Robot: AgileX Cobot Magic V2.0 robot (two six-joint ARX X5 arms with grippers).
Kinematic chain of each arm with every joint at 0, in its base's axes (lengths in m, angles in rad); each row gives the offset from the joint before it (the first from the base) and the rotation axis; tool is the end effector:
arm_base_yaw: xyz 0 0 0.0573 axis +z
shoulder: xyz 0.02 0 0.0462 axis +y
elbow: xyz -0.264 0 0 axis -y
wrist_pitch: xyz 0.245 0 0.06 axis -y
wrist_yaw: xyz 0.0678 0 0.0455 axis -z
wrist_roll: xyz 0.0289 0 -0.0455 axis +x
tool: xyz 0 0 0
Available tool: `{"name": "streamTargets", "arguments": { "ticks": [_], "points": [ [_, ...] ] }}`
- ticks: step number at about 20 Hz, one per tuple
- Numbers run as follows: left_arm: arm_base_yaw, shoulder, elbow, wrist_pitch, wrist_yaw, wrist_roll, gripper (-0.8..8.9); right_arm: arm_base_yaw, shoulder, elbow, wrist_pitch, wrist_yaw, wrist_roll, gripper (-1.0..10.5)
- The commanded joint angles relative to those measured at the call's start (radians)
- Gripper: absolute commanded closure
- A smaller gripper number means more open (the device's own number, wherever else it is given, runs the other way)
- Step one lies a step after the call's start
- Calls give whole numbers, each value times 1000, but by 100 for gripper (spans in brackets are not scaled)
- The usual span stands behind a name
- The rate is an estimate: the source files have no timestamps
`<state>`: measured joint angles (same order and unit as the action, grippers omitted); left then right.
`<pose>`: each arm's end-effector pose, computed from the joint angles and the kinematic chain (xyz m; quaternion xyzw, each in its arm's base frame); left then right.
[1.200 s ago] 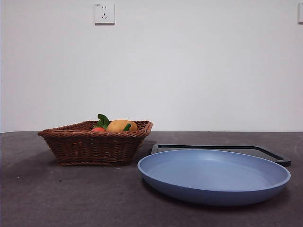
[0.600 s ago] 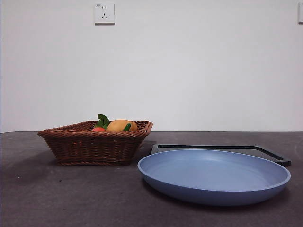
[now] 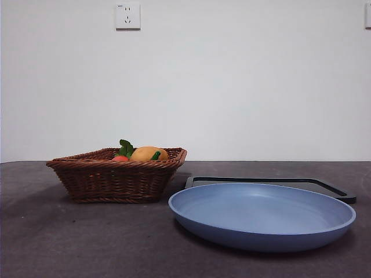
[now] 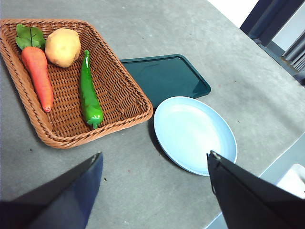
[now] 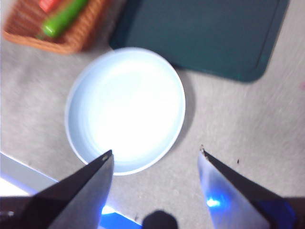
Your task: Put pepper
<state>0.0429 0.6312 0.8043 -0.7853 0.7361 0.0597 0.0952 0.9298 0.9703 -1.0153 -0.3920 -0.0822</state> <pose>0.1116 -0.0146 0.3093 -0.0876 0.2690 -0.3321 0.8998 0.1558 0.0260 0.3068 0.0340 0.4540 0.2320 0.8596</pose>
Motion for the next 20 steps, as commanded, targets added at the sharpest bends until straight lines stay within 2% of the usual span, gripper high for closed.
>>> {"name": "streamTargets", "arguments": {
  "ticks": [1,8,11,20],
  "points": [
    [-2,2,16,6,5,11,434,22,98,16,31,-1,7,636],
    [-2,2,16,6,5,11,434,113,432,16,193,10,7,636],
    [-2,2,16,6,5,11,434,145,551,16,261,95,5,636],
    [-2,2,16,6,3,11,434,151,730,16,338,110,-5,694]
  ]
}}
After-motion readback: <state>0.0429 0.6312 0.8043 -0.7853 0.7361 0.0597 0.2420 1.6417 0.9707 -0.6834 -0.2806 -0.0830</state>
